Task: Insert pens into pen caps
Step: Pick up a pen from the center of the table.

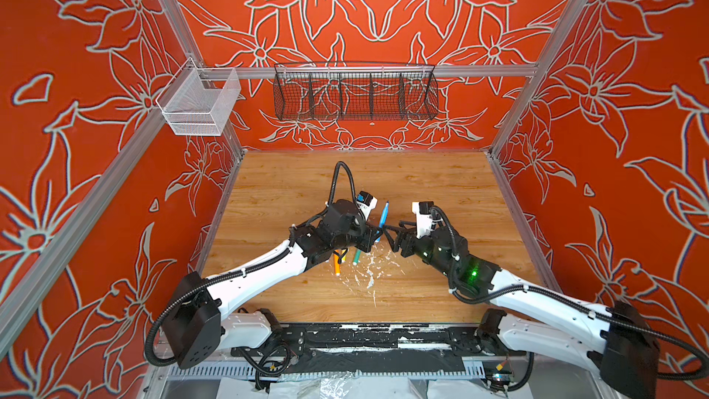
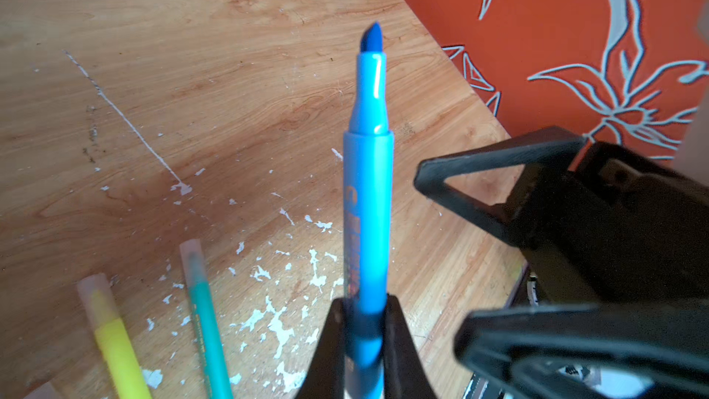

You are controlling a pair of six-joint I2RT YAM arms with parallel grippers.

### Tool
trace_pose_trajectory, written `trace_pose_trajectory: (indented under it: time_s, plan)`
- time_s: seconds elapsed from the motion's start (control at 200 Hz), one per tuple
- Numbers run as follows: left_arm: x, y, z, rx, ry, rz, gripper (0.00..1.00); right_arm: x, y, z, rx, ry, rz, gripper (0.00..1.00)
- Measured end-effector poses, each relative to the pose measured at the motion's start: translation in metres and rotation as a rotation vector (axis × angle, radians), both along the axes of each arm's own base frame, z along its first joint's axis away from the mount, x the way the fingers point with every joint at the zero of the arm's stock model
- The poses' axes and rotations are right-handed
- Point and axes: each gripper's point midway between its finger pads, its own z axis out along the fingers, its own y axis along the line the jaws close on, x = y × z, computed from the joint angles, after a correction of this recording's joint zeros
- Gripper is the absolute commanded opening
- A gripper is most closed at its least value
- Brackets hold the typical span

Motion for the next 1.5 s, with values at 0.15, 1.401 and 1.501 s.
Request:
trace_pose_trajectory:
  time_s: [0.15, 1.401, 1.501]
  plan:
    - [-0.006, -0.007, 0.004, -0.027, 0.003, -0.043, 0.00, -0.001, 0.003, 0.005, 0.028, -0.003, 0.013, 0.61]
    - [-0.029, -0.039, 0.001, -0.025, -0.029, -0.179, 0.38, 0.001, -0.010, 0.012, 0.101, 0.016, -0.055, 0.13]
    - [-0.027, -0.039, 0.002, -0.028, -0.036, -0.174, 0.38, 0.001, -0.008, 0.008, 0.102, 0.036, -0.051, 0.13]
